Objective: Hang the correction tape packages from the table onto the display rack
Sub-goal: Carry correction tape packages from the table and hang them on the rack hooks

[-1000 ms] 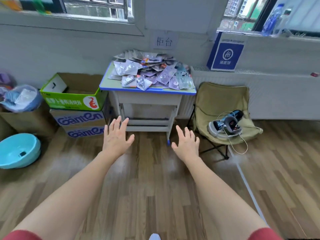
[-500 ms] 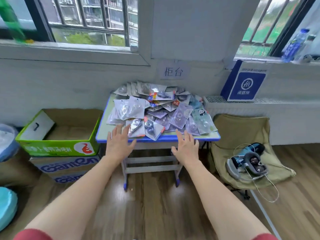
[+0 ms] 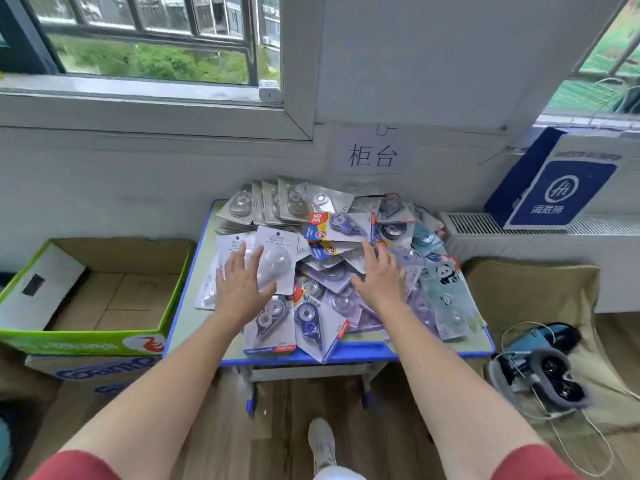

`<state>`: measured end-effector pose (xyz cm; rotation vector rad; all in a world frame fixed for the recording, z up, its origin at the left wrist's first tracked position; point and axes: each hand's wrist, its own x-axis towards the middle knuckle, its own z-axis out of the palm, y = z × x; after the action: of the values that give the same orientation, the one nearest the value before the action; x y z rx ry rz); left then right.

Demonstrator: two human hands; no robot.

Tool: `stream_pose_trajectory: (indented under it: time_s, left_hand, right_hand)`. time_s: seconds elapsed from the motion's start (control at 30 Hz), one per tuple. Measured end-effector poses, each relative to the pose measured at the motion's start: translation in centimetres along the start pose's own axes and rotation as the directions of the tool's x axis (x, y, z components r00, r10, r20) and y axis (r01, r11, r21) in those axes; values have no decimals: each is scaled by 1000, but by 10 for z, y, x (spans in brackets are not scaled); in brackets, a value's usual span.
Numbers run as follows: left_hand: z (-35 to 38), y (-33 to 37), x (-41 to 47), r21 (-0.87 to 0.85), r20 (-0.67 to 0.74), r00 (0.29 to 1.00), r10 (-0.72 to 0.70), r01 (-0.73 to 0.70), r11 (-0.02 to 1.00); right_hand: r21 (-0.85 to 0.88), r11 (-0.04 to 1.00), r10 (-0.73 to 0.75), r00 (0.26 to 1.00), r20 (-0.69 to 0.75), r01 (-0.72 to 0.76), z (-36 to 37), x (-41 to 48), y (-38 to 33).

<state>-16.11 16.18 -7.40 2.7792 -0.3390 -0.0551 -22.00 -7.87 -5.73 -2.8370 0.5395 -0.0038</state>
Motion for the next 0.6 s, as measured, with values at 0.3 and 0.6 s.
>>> stream_pose_trajectory:
  time_s: [0.3,0.6]
  left_hand:
    - [37,25,75,108,116,992,-57,45,993]
    - [55,35,87,186,160,978,-138,107,977]
  right_hand:
    - [-91,929,-347,929,129,359,-17,132,10]
    - [-95,872,-425,839,341,480,-1,165,15]
